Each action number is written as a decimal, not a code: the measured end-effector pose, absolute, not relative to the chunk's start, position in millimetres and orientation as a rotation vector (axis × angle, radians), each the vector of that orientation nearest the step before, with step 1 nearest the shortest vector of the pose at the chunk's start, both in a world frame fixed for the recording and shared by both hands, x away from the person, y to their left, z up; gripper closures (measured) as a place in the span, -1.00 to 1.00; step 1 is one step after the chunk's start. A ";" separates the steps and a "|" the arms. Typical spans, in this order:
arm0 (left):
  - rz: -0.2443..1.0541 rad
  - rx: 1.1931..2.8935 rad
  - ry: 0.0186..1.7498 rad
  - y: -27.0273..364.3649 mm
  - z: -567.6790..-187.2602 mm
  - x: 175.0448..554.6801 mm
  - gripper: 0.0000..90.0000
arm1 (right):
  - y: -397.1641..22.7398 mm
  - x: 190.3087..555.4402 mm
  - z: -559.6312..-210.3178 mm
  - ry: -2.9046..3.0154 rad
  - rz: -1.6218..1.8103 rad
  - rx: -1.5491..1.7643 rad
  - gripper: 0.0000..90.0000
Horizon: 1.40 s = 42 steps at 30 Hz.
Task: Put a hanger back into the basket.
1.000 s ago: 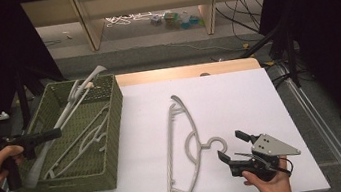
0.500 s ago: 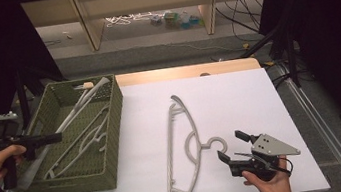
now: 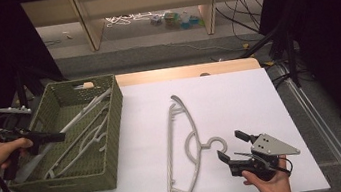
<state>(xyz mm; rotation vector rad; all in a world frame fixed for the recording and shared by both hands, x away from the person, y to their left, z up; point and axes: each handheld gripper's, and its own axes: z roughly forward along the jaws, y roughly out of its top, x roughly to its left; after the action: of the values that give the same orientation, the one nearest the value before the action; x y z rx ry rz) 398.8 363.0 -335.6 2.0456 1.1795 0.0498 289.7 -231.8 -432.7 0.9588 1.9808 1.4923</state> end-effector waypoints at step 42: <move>0.059 2.240 1.246 370.2 -398.8 400.7 0.32 | -231.9 289.6 -432.5 1.979 1.493 0.959 -0.65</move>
<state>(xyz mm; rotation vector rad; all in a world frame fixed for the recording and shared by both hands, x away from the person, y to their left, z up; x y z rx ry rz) 400.7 370.2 -398.8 2.2400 1.2458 0.0594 289.6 -231.9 -432.5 0.9588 1.9791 1.4930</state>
